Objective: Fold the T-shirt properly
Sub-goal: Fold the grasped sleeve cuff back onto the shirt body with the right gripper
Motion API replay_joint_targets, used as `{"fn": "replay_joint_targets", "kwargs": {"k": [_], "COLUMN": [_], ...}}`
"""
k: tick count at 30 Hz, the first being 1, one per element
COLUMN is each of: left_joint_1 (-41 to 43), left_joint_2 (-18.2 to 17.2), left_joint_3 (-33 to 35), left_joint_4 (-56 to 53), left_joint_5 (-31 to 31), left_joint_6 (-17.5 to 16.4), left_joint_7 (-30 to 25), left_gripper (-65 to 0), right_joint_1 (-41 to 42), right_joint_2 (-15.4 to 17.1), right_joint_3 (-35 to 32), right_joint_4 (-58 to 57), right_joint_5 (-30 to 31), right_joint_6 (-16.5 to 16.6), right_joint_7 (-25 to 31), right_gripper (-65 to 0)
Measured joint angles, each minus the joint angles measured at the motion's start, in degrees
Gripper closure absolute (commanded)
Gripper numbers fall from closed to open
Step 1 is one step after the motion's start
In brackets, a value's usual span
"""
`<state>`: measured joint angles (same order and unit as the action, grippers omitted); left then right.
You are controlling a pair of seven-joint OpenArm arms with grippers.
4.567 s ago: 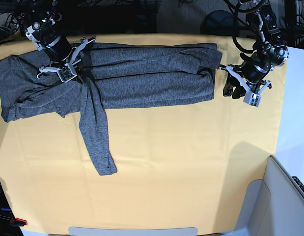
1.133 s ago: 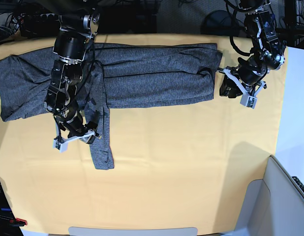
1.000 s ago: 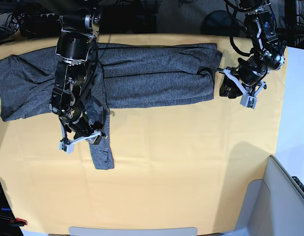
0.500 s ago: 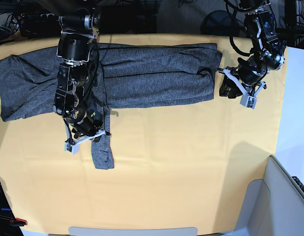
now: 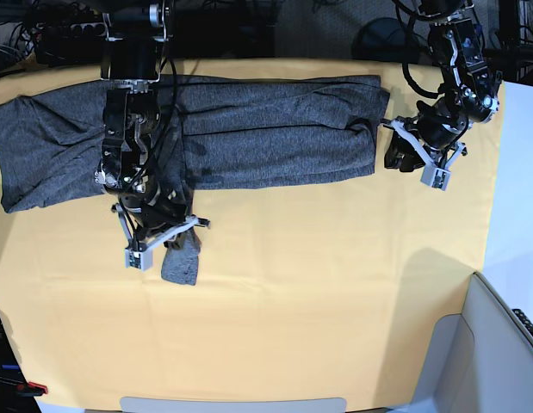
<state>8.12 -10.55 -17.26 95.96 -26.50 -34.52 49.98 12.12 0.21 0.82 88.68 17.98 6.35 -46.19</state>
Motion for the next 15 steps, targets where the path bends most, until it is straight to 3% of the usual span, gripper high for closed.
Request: {"fn": "replay_joint_targets", "kwargs": {"k": [6, 15], "left_joint_1": [-0.11, -0.13], "left_joint_2": [-0.7, -0.7], "left_joint_3": [0.0, 0.0], "left_joint_4": [-0.04, -0.09], "left_joint_5": [0.02, -0.02], "left_joint_6": [-0.02, -0.02], "left_joint_7": [-0.09, -0.07], "left_gripper": [-18.7, -18.7], "right_joint_1": [-7.72, -16.52], "right_joint_2": [0.44, 0.72], "right_joint_3": [-11.32, -29.97], "right_joint_4": [13.86, 23.21], "right_joint_5": [-13.46, -34.25], "right_joint_6": [-0.07, 0.48], "right_joint_7": [0.57, 0.66], "right_gripper": [-0.6, -0.6]}}
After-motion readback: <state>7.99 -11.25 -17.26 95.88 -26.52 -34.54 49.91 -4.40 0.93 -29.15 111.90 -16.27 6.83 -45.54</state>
